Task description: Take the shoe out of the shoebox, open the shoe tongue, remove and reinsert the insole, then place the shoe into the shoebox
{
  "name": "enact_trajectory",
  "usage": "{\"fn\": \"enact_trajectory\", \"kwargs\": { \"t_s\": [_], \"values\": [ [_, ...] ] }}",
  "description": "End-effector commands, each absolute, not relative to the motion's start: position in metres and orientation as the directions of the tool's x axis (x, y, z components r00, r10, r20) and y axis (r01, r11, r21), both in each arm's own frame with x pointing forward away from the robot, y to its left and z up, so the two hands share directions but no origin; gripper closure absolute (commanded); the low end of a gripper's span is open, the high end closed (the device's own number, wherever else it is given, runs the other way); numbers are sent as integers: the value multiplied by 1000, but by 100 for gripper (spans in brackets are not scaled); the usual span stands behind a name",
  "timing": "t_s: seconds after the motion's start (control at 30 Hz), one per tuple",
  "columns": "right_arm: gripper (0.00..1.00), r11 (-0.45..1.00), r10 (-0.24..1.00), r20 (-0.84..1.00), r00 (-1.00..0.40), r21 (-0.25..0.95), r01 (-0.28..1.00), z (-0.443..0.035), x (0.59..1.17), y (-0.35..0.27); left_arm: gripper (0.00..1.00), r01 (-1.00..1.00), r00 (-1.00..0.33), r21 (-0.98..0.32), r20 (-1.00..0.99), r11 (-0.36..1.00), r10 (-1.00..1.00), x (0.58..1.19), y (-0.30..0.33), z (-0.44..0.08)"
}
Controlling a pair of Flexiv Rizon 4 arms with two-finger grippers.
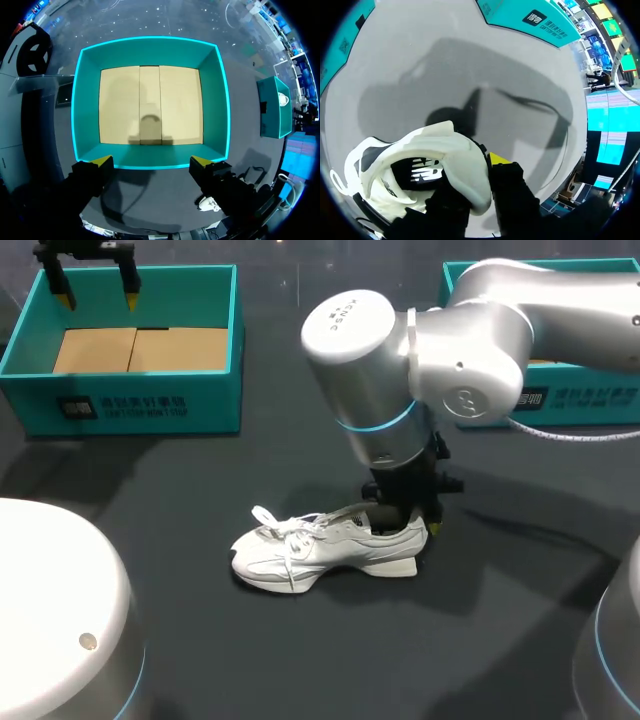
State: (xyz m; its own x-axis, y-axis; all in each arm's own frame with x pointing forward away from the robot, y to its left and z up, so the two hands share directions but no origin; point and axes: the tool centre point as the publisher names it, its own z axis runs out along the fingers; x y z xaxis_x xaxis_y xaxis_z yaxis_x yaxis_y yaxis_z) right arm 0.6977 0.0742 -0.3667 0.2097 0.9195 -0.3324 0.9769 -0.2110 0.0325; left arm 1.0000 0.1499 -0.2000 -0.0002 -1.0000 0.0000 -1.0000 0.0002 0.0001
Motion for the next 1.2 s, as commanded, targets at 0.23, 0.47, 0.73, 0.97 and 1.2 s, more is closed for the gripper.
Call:
{"fn": "enact_trajectory", "kwargs": {
  "t_s": [0.23,0.47,0.73,0.97,1.2],
  "values": [
    [48,-558,764,-284,579,161,814,-362,689,75,0,-1000,0,0,0,0,-1000,1000,150,-200],
    [0,-556,779,-247,577,156,817,-343,688,78,0,-1000,0,0,0,0,-1000,1000,150,-200],
    [0,-505,831,-180,527,154,849,-299,689,84,0,-1000,0,0,0,0,-1000,1000,150,-200],
    [0,-266,956,-99,278,120,957,-269,690,79,0,-1000,0,0,0,0,-1000,1000,150,-200],
    [0,150,979,116,-170,163,975,-252,682,63,0,-1000,0,0,0,0,-1000,1000,150,-200]
  ]
}}
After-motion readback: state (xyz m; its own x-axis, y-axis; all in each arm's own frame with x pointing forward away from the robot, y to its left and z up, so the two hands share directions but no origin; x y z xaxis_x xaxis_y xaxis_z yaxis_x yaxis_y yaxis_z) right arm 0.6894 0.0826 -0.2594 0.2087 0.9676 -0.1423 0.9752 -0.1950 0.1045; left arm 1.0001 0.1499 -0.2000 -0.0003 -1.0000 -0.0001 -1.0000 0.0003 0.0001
